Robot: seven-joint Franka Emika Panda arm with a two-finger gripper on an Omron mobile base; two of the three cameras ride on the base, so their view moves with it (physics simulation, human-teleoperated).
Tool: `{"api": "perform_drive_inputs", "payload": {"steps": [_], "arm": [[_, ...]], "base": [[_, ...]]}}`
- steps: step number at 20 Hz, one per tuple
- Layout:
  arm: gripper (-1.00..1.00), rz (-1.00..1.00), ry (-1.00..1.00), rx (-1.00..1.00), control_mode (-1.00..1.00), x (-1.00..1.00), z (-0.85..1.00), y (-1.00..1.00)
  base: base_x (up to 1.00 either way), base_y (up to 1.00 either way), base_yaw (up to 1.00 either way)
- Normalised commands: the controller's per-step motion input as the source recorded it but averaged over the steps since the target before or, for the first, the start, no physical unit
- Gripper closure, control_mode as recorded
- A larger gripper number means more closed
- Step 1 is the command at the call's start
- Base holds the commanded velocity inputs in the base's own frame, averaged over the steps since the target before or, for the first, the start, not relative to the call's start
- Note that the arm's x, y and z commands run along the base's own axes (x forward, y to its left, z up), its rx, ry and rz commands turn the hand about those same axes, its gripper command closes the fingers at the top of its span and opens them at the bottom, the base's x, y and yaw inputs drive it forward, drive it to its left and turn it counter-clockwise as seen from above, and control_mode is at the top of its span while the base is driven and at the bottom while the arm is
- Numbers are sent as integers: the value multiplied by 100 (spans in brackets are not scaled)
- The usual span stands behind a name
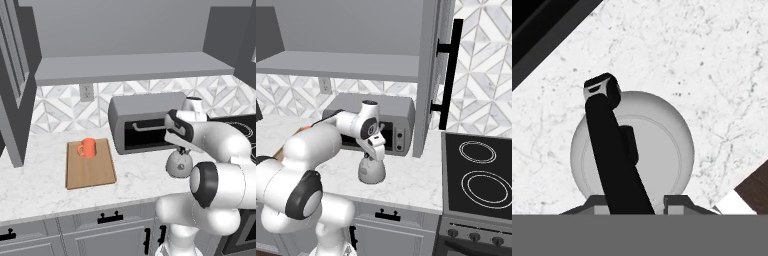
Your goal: Pick the kettle from the counter and place it on the tray. Then pick the mug from the cabinet and place it on the tray. Then close the cabinet doors.
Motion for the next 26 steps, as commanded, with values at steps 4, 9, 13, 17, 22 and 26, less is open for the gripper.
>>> {"api": "perform_drive_inputs", "payload": {"steps": [4, 9, 13, 17, 22, 26], "arm": [[100, 0, -3, 0, -100, -7, 10, 12], [100, 0, 0, -3, -100, -19, 50, 53], [100, 0, 0, -6, -100, -3, 35, 94], [100, 0, 0, -12, -100, 0, 20, 100], [100, 0, 0, -13, -100, 1, 15, 100], [100, 0, 0, -14, -100, 16, 14, 100]], "base": [[0, 0, 0], [0, 0, 0], [0, 0, 0], [0, 0, 0], [0, 0, 0], [0, 0, 0]]}}
